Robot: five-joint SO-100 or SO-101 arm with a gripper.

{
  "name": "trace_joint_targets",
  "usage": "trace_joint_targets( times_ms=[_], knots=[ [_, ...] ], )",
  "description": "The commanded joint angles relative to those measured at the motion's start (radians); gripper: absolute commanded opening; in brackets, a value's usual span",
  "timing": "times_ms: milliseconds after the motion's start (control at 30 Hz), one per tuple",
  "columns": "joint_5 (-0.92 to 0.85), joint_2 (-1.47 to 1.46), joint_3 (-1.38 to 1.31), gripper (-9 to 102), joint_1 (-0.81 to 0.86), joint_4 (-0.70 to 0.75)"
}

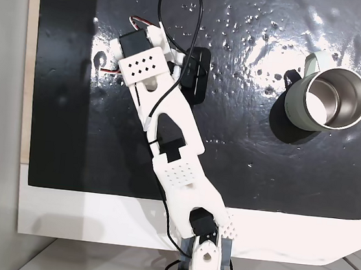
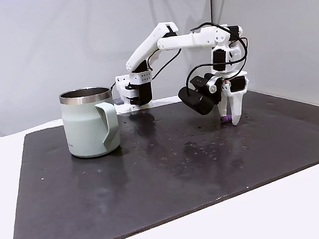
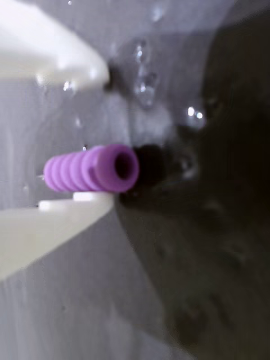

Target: Grasp a pengrip and put it in the cup.

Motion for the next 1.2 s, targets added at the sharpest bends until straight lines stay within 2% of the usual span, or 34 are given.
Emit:
trace_joint_targets(
  times_ms=[0,133,367,700,1167],
  knots=[
    [-0.009,0.003,-0.048,9,-0.018,0.025],
    [-0.017,-0.005,-0.054,0,-0.015,0.029],
    [-0.021,0.037,-0.054,0,-0.015,0.034],
    [-0.123,0.39,0.011,0,-0.017,0.032],
    [-0.273,0.698,0.008,0,0.137,0.04]
  ],
)
